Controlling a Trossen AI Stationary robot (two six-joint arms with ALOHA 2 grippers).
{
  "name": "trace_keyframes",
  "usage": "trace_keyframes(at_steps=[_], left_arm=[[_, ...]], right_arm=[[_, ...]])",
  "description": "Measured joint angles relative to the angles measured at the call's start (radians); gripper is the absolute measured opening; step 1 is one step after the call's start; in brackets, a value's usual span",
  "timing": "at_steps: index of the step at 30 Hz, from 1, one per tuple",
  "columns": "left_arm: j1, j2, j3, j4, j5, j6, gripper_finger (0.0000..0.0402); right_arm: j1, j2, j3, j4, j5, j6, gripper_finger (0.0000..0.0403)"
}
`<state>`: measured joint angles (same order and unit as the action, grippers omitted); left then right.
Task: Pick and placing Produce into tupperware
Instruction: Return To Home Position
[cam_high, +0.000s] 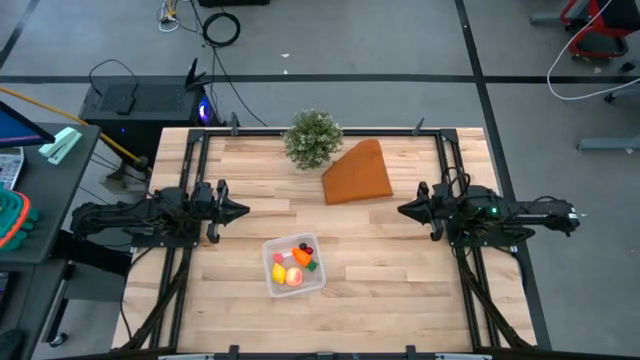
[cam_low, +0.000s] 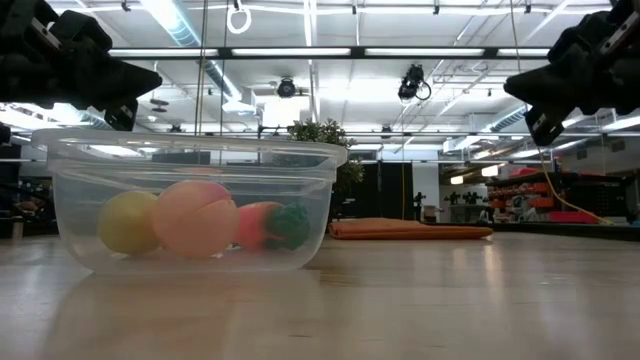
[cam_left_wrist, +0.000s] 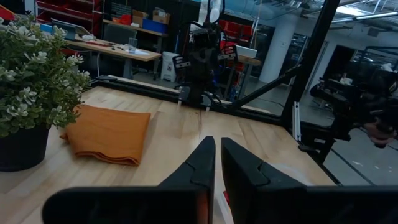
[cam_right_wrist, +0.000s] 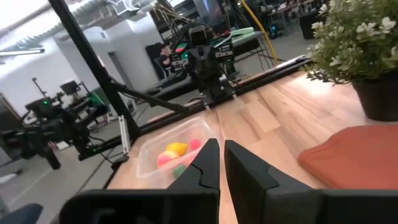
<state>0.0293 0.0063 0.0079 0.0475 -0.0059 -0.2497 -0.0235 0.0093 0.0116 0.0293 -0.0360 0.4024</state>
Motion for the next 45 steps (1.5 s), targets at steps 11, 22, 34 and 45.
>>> trace_keyframes(at_steps=[11,22,34,45], left_arm=[[0.000,0.000,0.000,0.000,0.000,0.000,0.0034],[0.000,0.000,0.000,0.000,0.000,0.000,0.0035],[0.000,0.000,0.000,0.000,0.000,0.000,0.0031],[0.000,0.000,0.000,0.000,0.000,0.000,0.0037]], right_arm=[[0.000,0.076,0.003,-0.020,-0.002,-0.264,0.0000],[0.000,0.116,0.008,-0.012,0.002,-0.331,0.0000],[0.000,0.114,0.009,0.011,0.004,-0.231,0.0000],[0.000,0.114,0.010,0.011,0.004,-0.196,0.0000]])
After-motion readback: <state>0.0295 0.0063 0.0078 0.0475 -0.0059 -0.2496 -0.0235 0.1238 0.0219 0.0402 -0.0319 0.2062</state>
